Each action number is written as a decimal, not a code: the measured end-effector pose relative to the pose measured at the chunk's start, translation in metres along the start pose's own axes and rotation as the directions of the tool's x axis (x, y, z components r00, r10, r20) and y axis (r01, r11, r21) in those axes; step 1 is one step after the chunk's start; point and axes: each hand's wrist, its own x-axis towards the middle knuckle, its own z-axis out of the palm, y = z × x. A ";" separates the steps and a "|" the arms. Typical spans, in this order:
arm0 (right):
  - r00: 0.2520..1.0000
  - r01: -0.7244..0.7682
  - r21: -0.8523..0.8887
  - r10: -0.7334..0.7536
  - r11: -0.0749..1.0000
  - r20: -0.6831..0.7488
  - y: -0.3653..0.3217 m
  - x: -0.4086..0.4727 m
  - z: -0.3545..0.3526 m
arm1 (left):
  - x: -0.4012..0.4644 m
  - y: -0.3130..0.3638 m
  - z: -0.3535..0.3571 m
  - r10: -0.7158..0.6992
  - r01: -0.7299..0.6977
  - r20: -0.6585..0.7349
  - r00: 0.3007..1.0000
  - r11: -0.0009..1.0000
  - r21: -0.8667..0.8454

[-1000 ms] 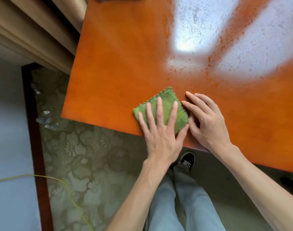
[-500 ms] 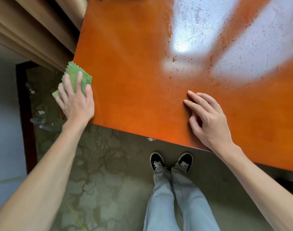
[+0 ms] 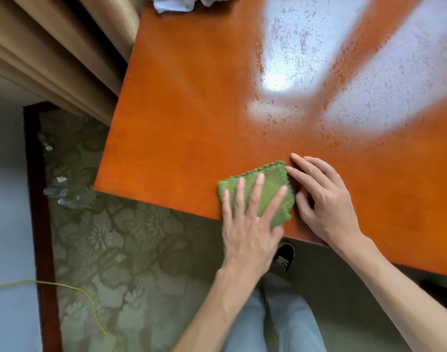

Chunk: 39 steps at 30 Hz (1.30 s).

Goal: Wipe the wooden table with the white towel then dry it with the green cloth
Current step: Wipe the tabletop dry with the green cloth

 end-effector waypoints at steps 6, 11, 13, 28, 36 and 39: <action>1.000 -0.008 -0.012 0.008 1.000 0.016 -0.002 0.000 -0.002 | 0.031 -0.149 -0.027 -0.270 0.268 -0.050 0.962 0.962 -0.047; 1.000 -0.020 -0.024 0.020 1.000 0.017 0.000 -0.001 -0.002 | 0.083 -0.227 -0.048 -0.451 0.441 -0.077 0.889 0.890 -0.116; 1.000 -0.021 -0.034 0.022 0.999 0.020 0.001 -0.002 -0.003 | 0.104 -0.224 -0.051 -0.508 0.496 -0.082 0.857 0.859 -0.128; 1.000 0.003 0.221 -0.008 0.975 0.022 0.022 -0.013 -0.015 | 0.030 0.060 -0.002 -0.036 0.035 -0.073 0.997 0.999 -0.014; 0.993 0.002 -0.132 0.013 0.991 0.116 0.129 -0.066 -0.113 | 0.042 -0.009 -0.015 -0.194 0.193 -0.017 0.981 0.981 -0.026; 0.988 -0.143 -0.191 0.151 0.971 0.029 0.174 -0.086 -0.144 | 0.065 -0.051 -0.029 -0.403 0.398 -0.053 0.913 0.913 -0.092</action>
